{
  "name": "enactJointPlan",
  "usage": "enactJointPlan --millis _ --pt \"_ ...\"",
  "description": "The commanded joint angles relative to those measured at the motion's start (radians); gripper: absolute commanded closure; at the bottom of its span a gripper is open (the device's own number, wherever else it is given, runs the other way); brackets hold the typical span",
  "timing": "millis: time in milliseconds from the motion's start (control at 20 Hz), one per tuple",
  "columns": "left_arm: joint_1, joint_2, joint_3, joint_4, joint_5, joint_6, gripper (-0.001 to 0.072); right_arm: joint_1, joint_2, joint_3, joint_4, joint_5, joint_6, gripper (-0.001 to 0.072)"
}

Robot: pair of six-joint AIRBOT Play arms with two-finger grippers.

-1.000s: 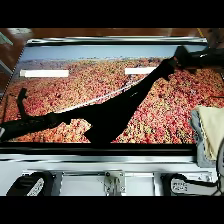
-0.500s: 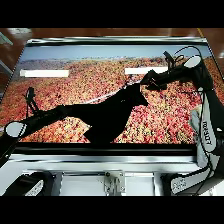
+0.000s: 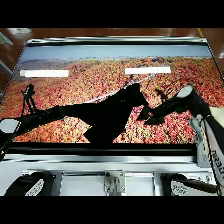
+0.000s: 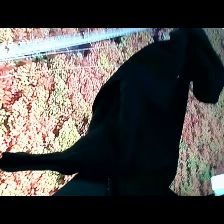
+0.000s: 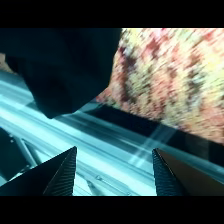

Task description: Fold the shirts.

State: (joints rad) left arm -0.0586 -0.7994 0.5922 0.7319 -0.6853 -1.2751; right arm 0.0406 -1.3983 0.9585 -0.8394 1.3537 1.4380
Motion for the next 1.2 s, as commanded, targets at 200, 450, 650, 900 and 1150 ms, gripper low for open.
enactJointPlan --millis 200,450,650,900,1150 --pt "0.048 -0.001 0.008 0.002 -0.086 0.089 0.0666 0.371 0.059 -0.256 0.137 -0.468 0.215 0.0117" --pt "0.048 -0.001 0.008 0.002 -0.085 0.089 0.0666 0.437 0.008 -0.256 0.186 -0.573 0.304 0.0117" --pt "0.048 -0.001 0.008 0.001 -0.085 0.089 0.0666 0.439 -0.016 -0.256 0.254 -0.632 0.296 0.0118" --pt "0.048 -0.001 0.008 0.001 -0.085 0.089 0.0666 0.439 -0.046 -0.256 0.263 -0.670 0.315 0.0119" --pt "0.048 -0.001 0.008 0.001 -0.083 0.089 0.0666 0.439 -0.053 -0.256 0.262 -0.724 0.360 0.0311"
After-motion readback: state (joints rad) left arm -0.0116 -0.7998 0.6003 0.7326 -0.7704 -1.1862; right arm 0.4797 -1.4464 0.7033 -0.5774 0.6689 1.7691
